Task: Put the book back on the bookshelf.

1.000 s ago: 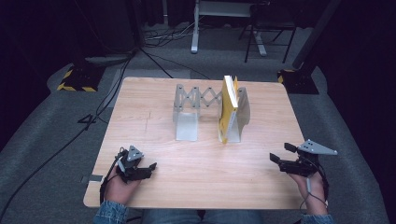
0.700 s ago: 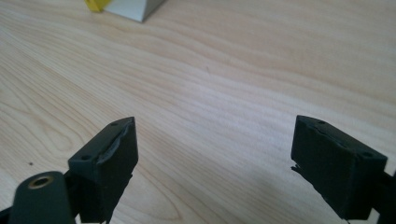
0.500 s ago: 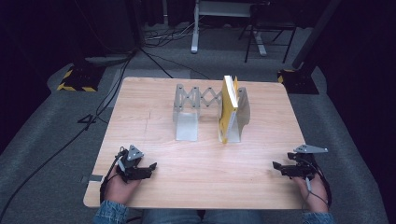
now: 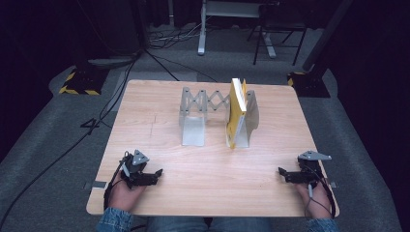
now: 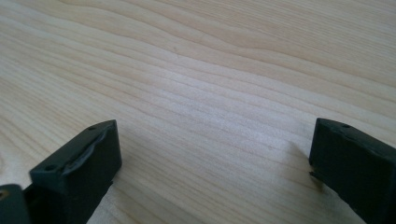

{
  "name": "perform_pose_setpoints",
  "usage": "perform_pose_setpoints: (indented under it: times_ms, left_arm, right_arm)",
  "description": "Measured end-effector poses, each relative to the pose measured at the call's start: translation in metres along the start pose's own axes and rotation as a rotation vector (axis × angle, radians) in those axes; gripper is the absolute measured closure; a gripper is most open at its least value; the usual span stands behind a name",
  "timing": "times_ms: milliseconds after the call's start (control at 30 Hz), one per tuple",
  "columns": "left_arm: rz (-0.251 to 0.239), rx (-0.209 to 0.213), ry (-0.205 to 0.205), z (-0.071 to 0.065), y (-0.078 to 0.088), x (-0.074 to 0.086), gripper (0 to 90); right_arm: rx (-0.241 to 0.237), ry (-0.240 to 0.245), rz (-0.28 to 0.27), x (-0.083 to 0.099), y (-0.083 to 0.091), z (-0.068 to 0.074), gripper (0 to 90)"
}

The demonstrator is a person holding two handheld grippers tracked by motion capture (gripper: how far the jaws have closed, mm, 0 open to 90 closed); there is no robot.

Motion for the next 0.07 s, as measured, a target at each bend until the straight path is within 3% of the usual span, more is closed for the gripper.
perform_pose_setpoints:
  times_ms: [67]
  left_arm:
    - [0.002,-0.003,0.0,0.0003,0.0002,0.0002,15.1]
  right_arm:
    - [0.022,-0.016,0.0,0.0005,0.0003,0.0004,0.9]
Point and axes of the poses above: each handheld gripper's, and its own axes: y roughly backward along the jaws, x roughly out of its underside, z roughly to its left, the point moved 7 cm from there along -y, roughly forward along the jaws, and after that the axes turned 9 degrees about -z, right-handed, at the moved point
